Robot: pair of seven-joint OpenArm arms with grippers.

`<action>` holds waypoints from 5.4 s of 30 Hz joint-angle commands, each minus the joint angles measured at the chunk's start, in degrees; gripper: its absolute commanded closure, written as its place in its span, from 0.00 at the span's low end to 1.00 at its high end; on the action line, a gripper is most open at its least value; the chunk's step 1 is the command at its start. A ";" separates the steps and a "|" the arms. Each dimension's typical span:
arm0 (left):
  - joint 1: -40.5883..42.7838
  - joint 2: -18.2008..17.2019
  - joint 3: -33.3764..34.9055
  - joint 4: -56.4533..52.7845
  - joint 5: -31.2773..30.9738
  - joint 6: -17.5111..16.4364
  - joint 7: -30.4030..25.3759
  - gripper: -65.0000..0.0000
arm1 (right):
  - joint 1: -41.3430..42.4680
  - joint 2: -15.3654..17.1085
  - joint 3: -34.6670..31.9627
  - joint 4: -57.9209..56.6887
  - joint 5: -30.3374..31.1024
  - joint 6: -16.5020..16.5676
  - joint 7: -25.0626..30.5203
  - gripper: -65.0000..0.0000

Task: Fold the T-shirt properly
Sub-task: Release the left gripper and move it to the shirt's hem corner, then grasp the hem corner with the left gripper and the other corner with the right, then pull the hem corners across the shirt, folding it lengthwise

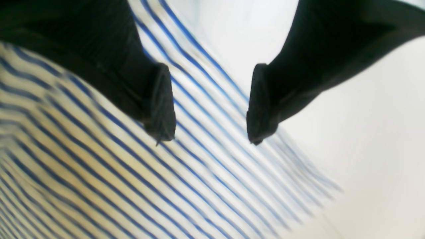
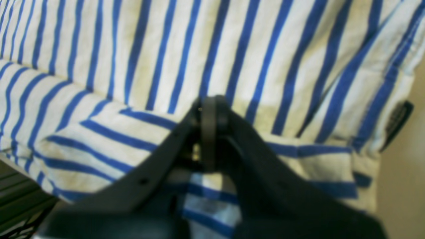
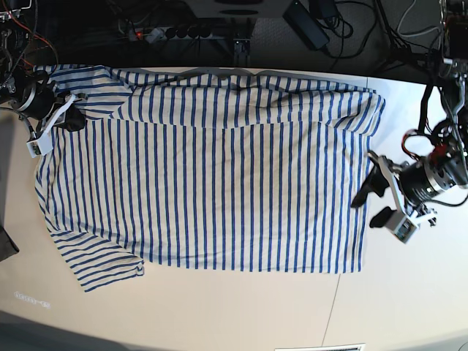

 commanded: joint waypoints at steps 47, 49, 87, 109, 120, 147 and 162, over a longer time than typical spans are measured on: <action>-35.56 17.79 -0.44 -69.02 -0.61 -1.01 -2.62 1.00 | 0.35 1.07 2.93 5.57 3.28 3.04 -0.70 1.00; -35.56 17.81 -0.44 -69.02 -0.61 -1.11 -2.43 1.00 | 0.35 1.07 5.16 8.94 3.65 3.04 -1.14 1.00; -35.56 17.79 -0.44 -69.02 -1.55 -2.62 5.09 1.00 | 56.50 -2.82 8.46 -69.85 -12.07 2.89 12.96 0.43; -36.87 13.62 -0.44 -68.98 -11.45 -5.30 3.87 1.00 | 60.85 -9.64 -15.61 -56.96 -19.89 3.08 3.56 1.00; -39.06 6.25 -0.44 -68.37 -44.61 -5.30 33.83 1.00 | 58.21 -2.89 -15.61 -44.65 -4.83 5.20 -6.69 1.00; -10.10 -0.59 -0.44 -36.28 -48.16 -5.30 33.83 1.00 | 31.74 9.49 -11.52 -22.77 -0.24 5.46 -9.01 1.00; -9.84 0.04 -0.44 -36.28 -48.16 -5.30 33.83 1.00 | 27.67 8.37 -8.66 -22.16 -1.49 4.96 -7.74 0.34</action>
